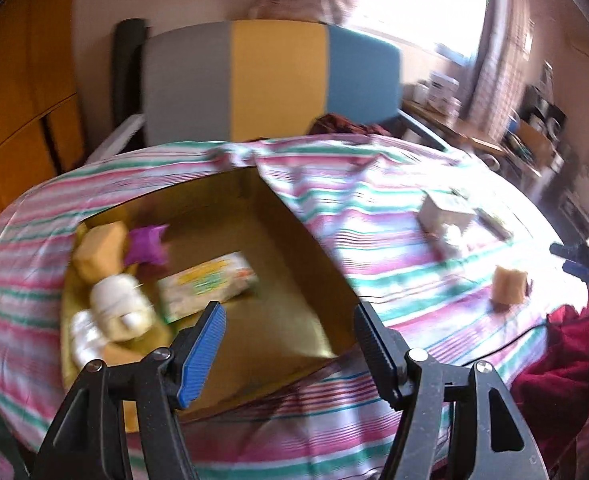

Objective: Organize objects
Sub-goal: 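Move the left gripper to the plastic-wrapped ball and grasp it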

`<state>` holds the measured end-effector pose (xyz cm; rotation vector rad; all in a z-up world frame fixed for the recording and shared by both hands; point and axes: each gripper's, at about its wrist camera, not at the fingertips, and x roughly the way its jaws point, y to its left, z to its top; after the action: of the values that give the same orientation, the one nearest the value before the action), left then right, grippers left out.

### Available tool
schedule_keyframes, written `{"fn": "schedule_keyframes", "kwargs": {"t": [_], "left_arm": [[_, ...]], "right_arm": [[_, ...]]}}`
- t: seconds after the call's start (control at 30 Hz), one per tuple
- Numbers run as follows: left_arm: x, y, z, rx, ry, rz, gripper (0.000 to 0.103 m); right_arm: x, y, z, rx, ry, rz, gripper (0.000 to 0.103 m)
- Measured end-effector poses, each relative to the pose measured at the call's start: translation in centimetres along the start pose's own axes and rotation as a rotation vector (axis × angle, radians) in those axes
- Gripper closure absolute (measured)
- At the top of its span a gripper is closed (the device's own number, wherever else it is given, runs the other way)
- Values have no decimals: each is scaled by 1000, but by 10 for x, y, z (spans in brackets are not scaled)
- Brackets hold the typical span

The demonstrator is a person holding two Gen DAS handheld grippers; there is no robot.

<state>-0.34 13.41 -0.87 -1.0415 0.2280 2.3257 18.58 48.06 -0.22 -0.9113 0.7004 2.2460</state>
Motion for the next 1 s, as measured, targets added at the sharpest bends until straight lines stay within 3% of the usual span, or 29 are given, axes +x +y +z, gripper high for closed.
{"fn": "schedule_keyframes", "kwargs": {"t": [0.1,0.23,0.63,1.0], "left_arm": [[10,-30,8,57,18,-49,36],[27,-70,20,122,44,-112,36],[117,-161,56,166,181,-279,38],[214,-196,87,78,305,-265,38]], "right_arm": [[-7,-39,5,140,-42,-2,18],[-10,-65,5,285,-81,76,13],[-10,-67,3,310,-106,176,7],[-1,-77,0,359,-69,236,5]]}}
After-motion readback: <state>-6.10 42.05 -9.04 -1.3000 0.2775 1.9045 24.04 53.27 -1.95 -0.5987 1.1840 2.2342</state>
